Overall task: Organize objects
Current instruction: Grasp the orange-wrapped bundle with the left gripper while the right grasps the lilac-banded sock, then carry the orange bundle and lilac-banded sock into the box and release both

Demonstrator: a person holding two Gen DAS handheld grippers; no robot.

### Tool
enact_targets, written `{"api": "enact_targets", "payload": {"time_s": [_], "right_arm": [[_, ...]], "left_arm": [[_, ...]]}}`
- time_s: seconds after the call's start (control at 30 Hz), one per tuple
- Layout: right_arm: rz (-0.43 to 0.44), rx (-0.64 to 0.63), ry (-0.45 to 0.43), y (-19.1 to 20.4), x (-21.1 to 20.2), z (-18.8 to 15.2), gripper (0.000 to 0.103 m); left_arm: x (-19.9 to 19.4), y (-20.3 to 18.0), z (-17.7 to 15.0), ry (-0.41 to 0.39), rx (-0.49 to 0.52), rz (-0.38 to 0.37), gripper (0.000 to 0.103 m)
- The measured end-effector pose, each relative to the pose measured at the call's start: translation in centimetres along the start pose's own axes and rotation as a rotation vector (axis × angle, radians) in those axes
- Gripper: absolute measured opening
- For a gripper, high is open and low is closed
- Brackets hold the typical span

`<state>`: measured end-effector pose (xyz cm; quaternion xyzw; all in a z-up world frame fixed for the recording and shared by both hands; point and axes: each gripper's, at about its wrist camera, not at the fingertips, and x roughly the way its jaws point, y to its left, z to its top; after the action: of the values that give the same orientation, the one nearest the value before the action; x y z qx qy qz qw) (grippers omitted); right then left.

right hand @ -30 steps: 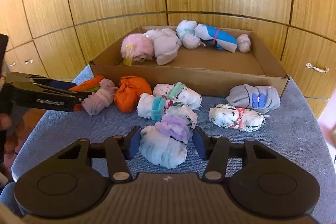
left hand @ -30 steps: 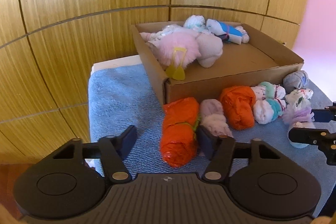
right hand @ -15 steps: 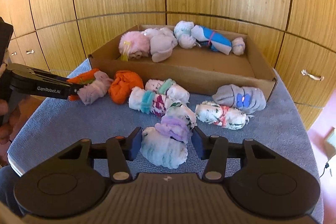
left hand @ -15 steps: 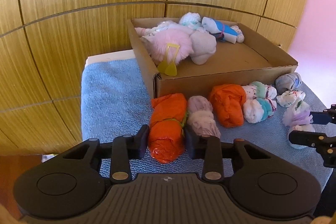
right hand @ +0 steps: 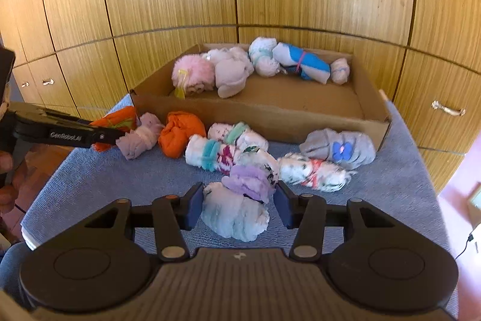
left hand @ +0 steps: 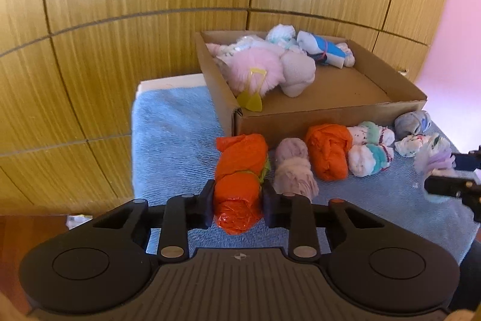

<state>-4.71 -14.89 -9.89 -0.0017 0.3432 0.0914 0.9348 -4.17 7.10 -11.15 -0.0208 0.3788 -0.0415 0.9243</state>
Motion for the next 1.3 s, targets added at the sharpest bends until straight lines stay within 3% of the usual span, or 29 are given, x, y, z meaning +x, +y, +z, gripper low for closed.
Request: {"api": "enact_targets", "payload": {"time_s": [0.27, 0.57, 0.7, 0.9, 1.3], "right_arm": [[0.012, -0.002, -0.051, -2.1, -2.9, 1.9, 0.046], [0.039, -0.068, -0.124, -4.4, -4.7, 6.8, 0.046], [0.066, -0.109, -0.149, -4.7, -4.3, 9.2, 0.046], [0.123, -0.148, -0.129, -4.5, -1.7, 11.7, 0.046], [0.243, -0.204, -0.007, -2.1, 5.5, 12.5, 0.046]], "left_arm": [[-4.2, -0.7, 1.2, -0.054, -0.003, 0.032, 0.036], [-5.6, -3.6, 6.7, -0.092, 0.032, 0.01, 0.036], [-4.7, -5.0, 9.3, -0.102, 0.042, -0.001, 0.036], [-1.3, -5.8, 11.4, -0.048, 0.023, 0.008, 0.036], [4.5, -5.1, 10.3, 0.048, 0.042, 0.061, 0.036]]}}
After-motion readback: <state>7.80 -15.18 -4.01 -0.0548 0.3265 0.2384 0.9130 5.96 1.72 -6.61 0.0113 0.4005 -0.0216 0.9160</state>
